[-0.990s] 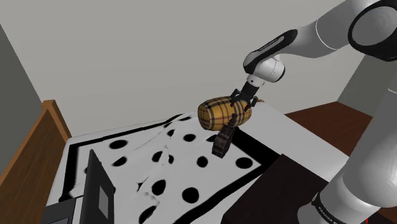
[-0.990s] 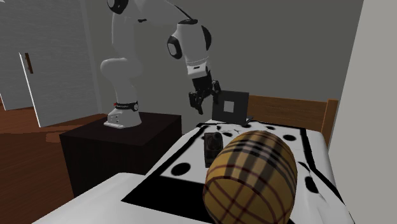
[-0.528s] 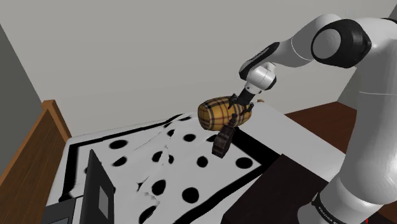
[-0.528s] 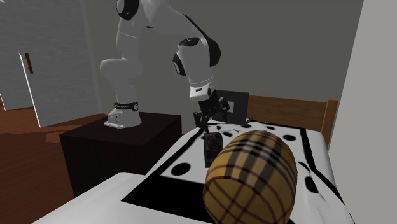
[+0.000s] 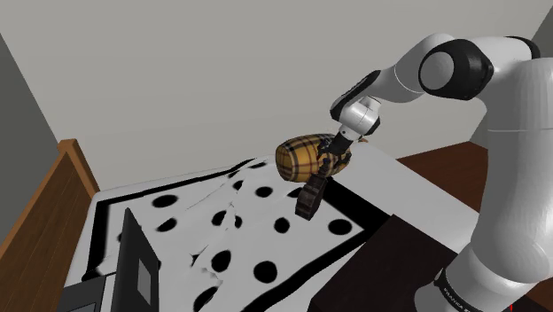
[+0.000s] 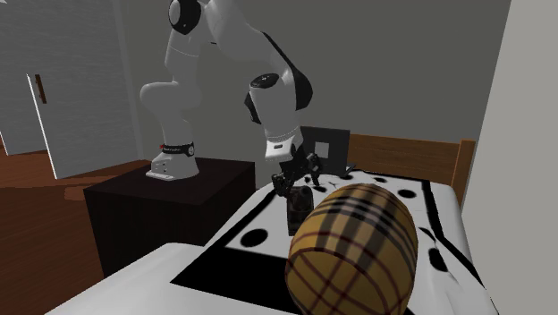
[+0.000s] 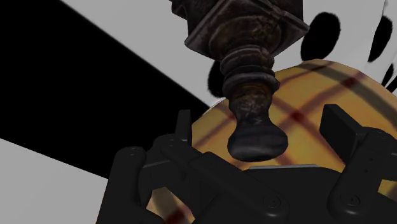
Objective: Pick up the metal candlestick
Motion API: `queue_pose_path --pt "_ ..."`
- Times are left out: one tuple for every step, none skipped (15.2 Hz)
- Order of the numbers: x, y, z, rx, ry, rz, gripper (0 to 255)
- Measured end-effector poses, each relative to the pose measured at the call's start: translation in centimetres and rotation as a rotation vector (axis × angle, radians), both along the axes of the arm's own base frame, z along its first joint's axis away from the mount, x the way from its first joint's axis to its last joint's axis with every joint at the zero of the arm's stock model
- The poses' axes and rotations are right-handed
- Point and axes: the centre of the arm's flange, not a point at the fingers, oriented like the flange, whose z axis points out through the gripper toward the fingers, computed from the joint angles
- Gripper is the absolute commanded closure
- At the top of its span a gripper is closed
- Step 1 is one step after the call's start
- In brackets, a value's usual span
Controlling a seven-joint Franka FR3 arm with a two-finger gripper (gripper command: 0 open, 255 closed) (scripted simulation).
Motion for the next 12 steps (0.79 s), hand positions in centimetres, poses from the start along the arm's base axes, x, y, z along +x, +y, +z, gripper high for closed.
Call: queue_pose_path --pt "-0.02 0.09 -0.27 0.000 0.000 0.000 255" --pt "-0.03 0.12 -0.41 0.000 0.000 0.000 255" --pt "-0.02 0.11 -0.44 0.000 -0.001 0.000 255" --pt "-0.01 0.10 -0.44 -0.001 -0.001 0.000 255" --pt "-0.01 0.09 -0.44 -0.001 -0.002 0.000 255" --pt "0.00 0.08 -0.45 -0.001 -0.002 0.000 255" --pt "0.01 0.08 -0.45 -0.001 -0.002 0.000 255" --pt "0.01 0.08 -0.45 -0.001 -0.002 0.000 255" --pt "0.01 0.08 -0.45 -0.001 -0.001 0.000 255" --pt "0.01 0.08 -0.45 -0.001 -0.001 0.000 255" --pt "0.04 0.08 -0.45 -0.001 -0.001 0.000 255" --pt "0.02 0.13 -0.24 0.000 0.000 0.000 255"
